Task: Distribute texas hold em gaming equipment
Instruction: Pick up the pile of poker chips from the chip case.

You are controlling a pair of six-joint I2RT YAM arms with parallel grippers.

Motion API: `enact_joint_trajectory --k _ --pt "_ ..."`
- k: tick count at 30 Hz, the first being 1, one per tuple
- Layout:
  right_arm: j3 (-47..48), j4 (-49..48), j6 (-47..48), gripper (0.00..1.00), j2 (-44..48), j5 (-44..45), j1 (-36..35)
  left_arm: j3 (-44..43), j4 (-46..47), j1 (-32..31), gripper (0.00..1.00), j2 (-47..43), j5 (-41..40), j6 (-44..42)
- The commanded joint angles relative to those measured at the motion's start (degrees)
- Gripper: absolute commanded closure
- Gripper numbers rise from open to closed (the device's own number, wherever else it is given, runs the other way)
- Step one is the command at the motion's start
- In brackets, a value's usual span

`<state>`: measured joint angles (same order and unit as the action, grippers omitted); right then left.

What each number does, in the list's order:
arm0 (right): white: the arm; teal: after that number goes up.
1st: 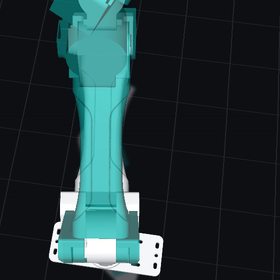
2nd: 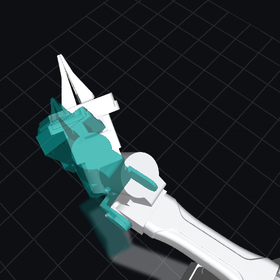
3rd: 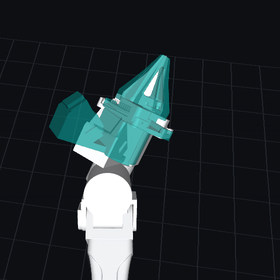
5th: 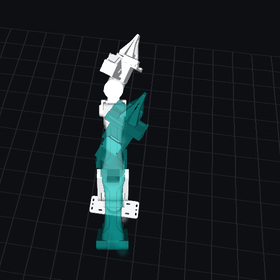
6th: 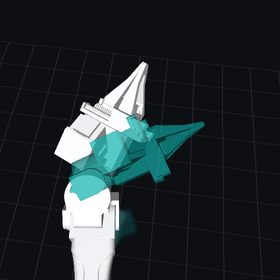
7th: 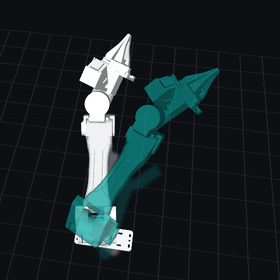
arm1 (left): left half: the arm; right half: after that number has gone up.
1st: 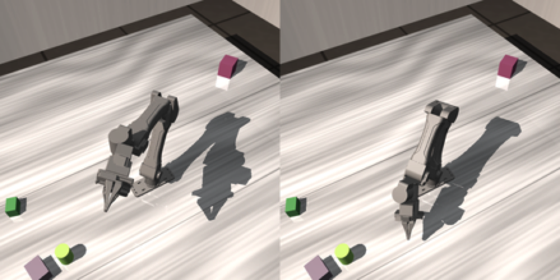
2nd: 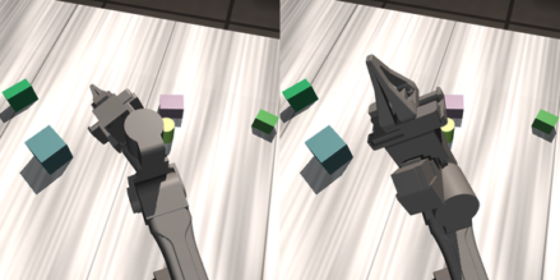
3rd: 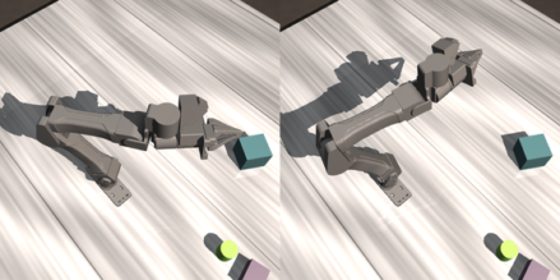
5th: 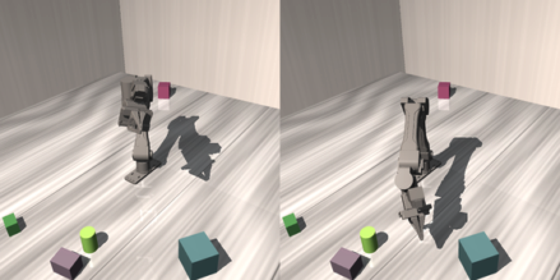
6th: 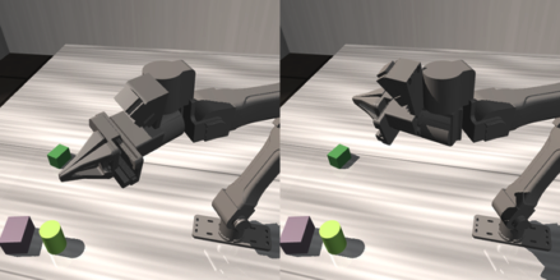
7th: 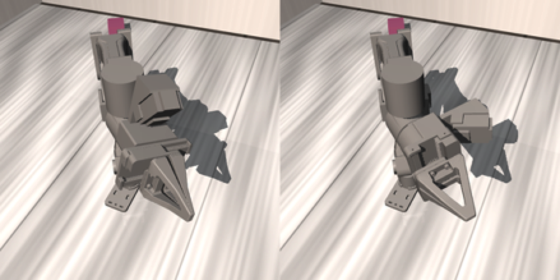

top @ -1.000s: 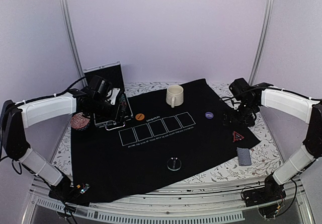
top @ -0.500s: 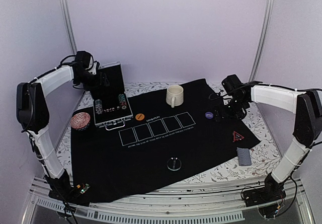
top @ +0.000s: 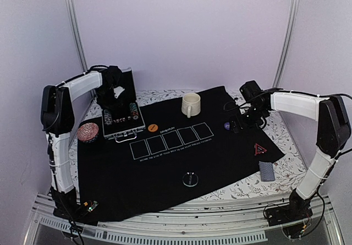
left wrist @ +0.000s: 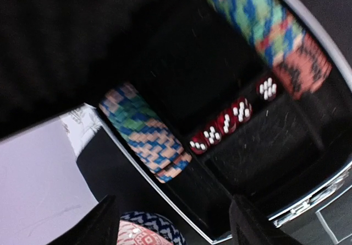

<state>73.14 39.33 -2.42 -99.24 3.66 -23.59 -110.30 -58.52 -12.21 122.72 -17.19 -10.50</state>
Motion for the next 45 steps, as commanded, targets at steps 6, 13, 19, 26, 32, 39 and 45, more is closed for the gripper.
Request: enact_joint_trajectory --k 6,13,19,26,32,39,45 --pt "0.43 -1.29 1.28 0.01 1.35 -1.46 -0.02 8.58 1.97 1.27 0.35 -4.12 -2.98 -12.53" --pt "0.68 -1.19 1.53 0.01 1.76 -0.69 -0.05 10.39 4.69 2.93 0.35 -1.88 -0.80 -15.03" --pt "0.68 -0.95 1.71 0.01 1.09 -0.90 -0.05 10.04 7.46 3.37 0.42 0.29 -1.10 -15.07" --pt "0.58 -0.99 1.71 0.01 0.77 -0.80 0.03 9.48 9.11 3.58 0.46 2.39 -0.78 -15.08" --pt "0.77 -0.88 1.80 0.01 0.36 -1.02 -0.04 9.60 10.12 3.66 0.49 4.21 0.08 -15.34" --pt "0.85 -0.69 1.80 0.01 -0.25 -1.19 -0.02 9.69 12.18 3.33 0.50 6.29 -1.06 -15.78" --pt "0.79 -0.50 1.76 0.01 -0.57 -1.16 -0.08 14.34 12.33 2.65 0.50 3.09 0.73 -15.03"
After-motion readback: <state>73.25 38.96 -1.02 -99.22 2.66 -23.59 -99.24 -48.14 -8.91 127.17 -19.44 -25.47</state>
